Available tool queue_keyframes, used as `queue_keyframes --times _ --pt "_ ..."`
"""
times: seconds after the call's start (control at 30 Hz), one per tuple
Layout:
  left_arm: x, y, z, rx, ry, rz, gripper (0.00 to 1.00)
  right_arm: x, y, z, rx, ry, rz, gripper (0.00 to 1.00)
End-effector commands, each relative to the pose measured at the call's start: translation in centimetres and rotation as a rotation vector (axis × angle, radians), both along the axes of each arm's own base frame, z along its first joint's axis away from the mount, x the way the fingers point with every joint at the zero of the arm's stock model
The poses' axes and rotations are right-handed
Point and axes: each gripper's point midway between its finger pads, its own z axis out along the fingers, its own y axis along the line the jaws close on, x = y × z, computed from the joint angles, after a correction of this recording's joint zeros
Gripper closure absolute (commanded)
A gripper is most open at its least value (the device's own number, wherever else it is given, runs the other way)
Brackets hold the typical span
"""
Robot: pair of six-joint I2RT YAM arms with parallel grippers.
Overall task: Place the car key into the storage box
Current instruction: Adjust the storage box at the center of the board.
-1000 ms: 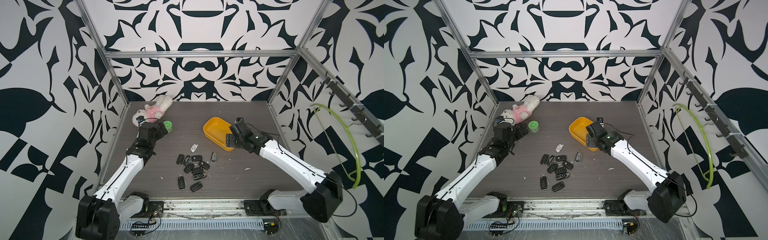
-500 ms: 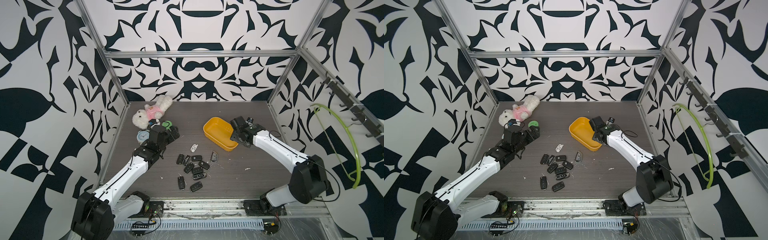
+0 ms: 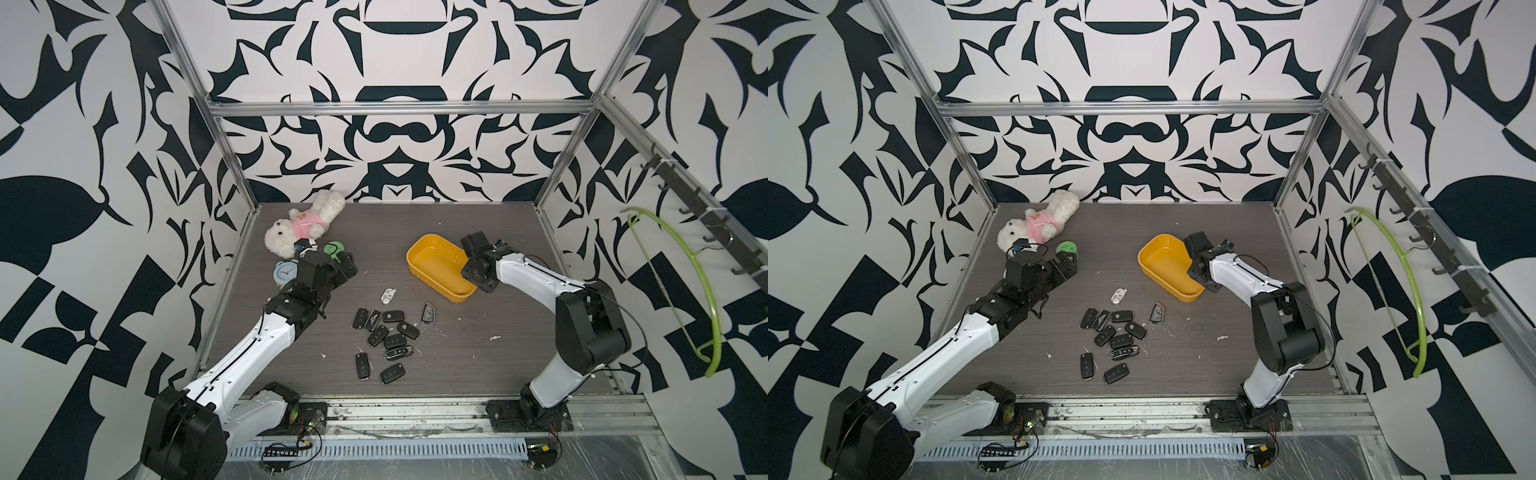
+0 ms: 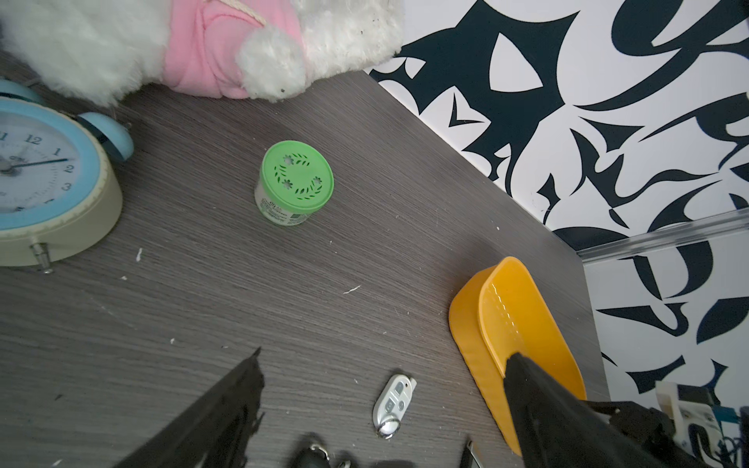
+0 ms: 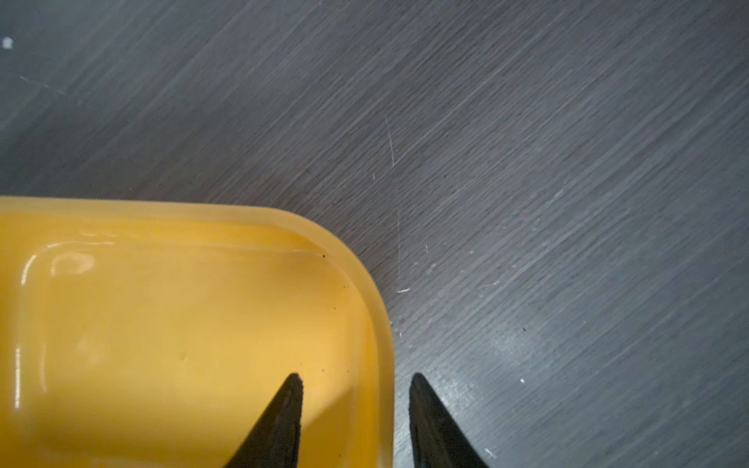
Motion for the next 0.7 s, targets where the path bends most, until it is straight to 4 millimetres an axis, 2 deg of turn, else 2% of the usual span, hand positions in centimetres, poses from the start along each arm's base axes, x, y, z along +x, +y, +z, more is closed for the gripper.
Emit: queue_keyframes --times 0.0,0.1,0.2,0.27,0.47,0.67 --pt "-0.4 0.5 -0.8 0.021 0.015 0.012 0.01 0.9 0.2 0.2 0.005 -0.025 0.014 0.62" --pt "-0.3 0.5 -0.6 0.022 0.012 0.017 0.01 1.4 0.4 0.0 -0.008 -0.019 0.037 0.69" --pt "-0.3 0.7 -0.5 0.027 0.011 0.024 0.01 1.7 0.4 -0.1 -0.026 -0.01 0.063 0.81" --pt "-0.3 0.7 -0.5 0.026 0.011 0.025 0.01 2.0 0.5 -0.1 -0.039 -0.009 0.095 0.99" --pt "-0.2 0.5 -0.6 0.018 0.023 0.024 0.01 5.0 1.9 0.8 -0.099 0.01 0.32 1.0" --pt "0.0 0.2 -0.3 0.007 0.024 0.017 0.01 7.9 5.1 0.6 -0.036 0.022 0.618 1.0"
